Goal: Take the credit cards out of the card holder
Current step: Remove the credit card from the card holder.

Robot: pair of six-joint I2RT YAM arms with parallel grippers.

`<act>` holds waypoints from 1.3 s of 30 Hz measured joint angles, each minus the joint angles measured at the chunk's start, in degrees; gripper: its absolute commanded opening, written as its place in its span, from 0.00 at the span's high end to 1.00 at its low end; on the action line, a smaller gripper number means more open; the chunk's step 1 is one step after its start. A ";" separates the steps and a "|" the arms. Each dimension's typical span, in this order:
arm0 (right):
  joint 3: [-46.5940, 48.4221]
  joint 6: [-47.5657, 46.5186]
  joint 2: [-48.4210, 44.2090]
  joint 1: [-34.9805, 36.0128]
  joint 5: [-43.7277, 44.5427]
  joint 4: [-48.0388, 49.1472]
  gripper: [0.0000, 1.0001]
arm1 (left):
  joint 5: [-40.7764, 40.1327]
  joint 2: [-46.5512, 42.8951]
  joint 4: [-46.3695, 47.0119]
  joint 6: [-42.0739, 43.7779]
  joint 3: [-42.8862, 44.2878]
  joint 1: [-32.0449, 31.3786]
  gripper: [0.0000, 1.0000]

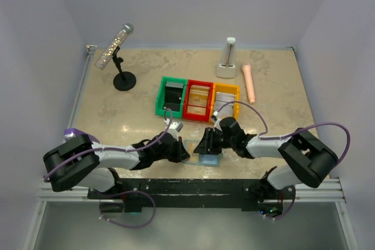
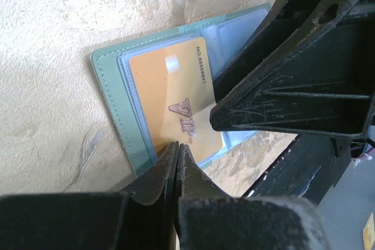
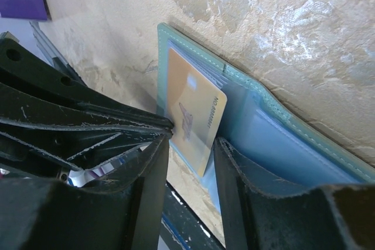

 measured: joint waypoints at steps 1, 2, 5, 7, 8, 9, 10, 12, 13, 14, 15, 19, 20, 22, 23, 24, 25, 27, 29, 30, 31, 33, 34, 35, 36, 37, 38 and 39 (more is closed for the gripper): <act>-0.13 0.04 0.13 -0.04 -0.02 0.24 0.65 | 0.00 -0.02 0.00 0.00 -0.02 0.00 1.00; -0.26 0.04 0.20 -0.09 -0.04 0.42 0.67 | 0.02 -0.04 0.04 0.00 -0.04 0.00 1.00; -0.37 0.04 0.61 -0.26 -0.04 0.52 0.71 | 0.04 -0.02 0.09 0.00 -0.07 0.00 1.00; -0.37 0.07 0.87 -0.37 -0.09 0.61 0.73 | 0.04 -0.04 0.31 0.00 -0.17 0.00 1.00; -0.37 0.07 0.90 -0.37 -0.04 0.59 0.74 | 0.07 -0.04 0.42 0.00 -0.24 0.00 1.00; -0.39 0.07 0.92 -0.39 -0.02 0.59 0.76 | 0.07 -0.04 0.46 0.00 -0.26 0.00 1.00; -0.42 0.07 0.94 -0.39 0.00 0.59 0.77 | 0.07 -0.04 0.46 0.00 -0.26 0.00 1.00; -0.48 0.07 0.96 -0.39 0.00 0.57 0.81 | 0.09 -0.09 0.44 0.00 -0.26 0.00 1.00; -0.50 0.04 0.96 -0.42 0.00 0.55 0.82 | 0.07 -0.15 0.39 0.00 -0.26 0.00 1.00; -0.52 0.04 0.96 -0.42 0.00 0.55 0.83 | 0.09 -0.22 0.33 0.00 -0.26 0.00 1.00; -0.55 0.02 0.96 -0.42 0.00 0.50 0.83 | 0.07 -0.33 0.20 0.02 -0.28 0.00 1.00; -0.55 -0.15 0.92 -0.42 -0.02 0.39 0.86 | 0.07 -0.90 -0.48 0.00 -0.35 0.00 1.00; -0.59 -0.26 0.87 -0.42 -0.02 0.35 0.87 | 0.04 -1.03 -0.57 0.00 -0.44 0.00 1.00; -0.68 -0.44 0.76 -0.39 -0.02 0.24 0.88 | 0.04 -1.31 -0.72 -0.02 -0.59 0.00 1.00; -0.76 -0.46 0.72 -0.39 -0.02 0.20 0.89 | 0.04 -1.46 -0.87 -0.04 -0.63 0.00 1.00; -0.85 -0.48 0.63 -0.39 -0.02 0.15 0.89 | 0.04 -1.62 -1.09 -0.04 -0.66 0.00 1.00; -0.94 -0.48 0.48 -0.39 -0.02 0.04 0.89 | 0.04 -1.79 -1.36 -0.04 -0.68 0.00 1.00; -1.16 -0.57 0.15 -0.39 -0.04 0.00 0.88 | 0.00 -2.40 -2.23 -0.02 -0.74 0.00 1.00; -1.27 -0.79 -0.26 -0.39 -0.04 -0.33 0.87 | -0.11 -3.06 -3.37 0.02 -0.74 0.00 1.00; -1.29 -0.96 -0.46 -0.39 -0.04 -0.57 0.87 | -0.31 -3.48 -3.98 0.07 -0.74 0.00 1.00; -1.29 -1.09 -0.68 -0.39 -0.04 -0.83 0.87 | -0.55 -3.87 -4.63 0.11 -0.74 0.00 1.00; -1.31 -1.44 -1.22 -0.39 -0.02 -1.25 0.88 | -1.03 -4.46 -5.73 0.17 -0.74 0.00 1.00; -1.36 -1.57 -1.46 -0.39 -0.02 -1.31 0.89 | -1.22 -4.66 -6.36 0.26 -0.74 0.00 1.00; -1.38 -1.70 -1.64 -0.39 -0.02 -1.36 0.89 | -1.36 -4.74 -6.80 0.33 -0.74 0.00 1.00; -1.38 -1.79 -1.79 -0.39 -0.02 -1.51 0.90 | -1.40 -4.76 -6.99 0.35 -0.74 0.00 1.00; -1.38 -1.92 -1.92 -0.39 -0.02 -1.62 0.90 | -1.40 -4.76 -7.13 0.35 -0.68 0.02 1.00; -1.38 -1.97 -1.97 -0.39 -0.02 -1.66 0.90 | -1.44 -4.76 -7.17 0.37 -0.68 0.11 1.00; -1.38 -1.99 -1.97 -0.39 -0.02 -1.75 0.90 | -1.44 -4.76 -7.23 0.37 -0.63 0.17 1.00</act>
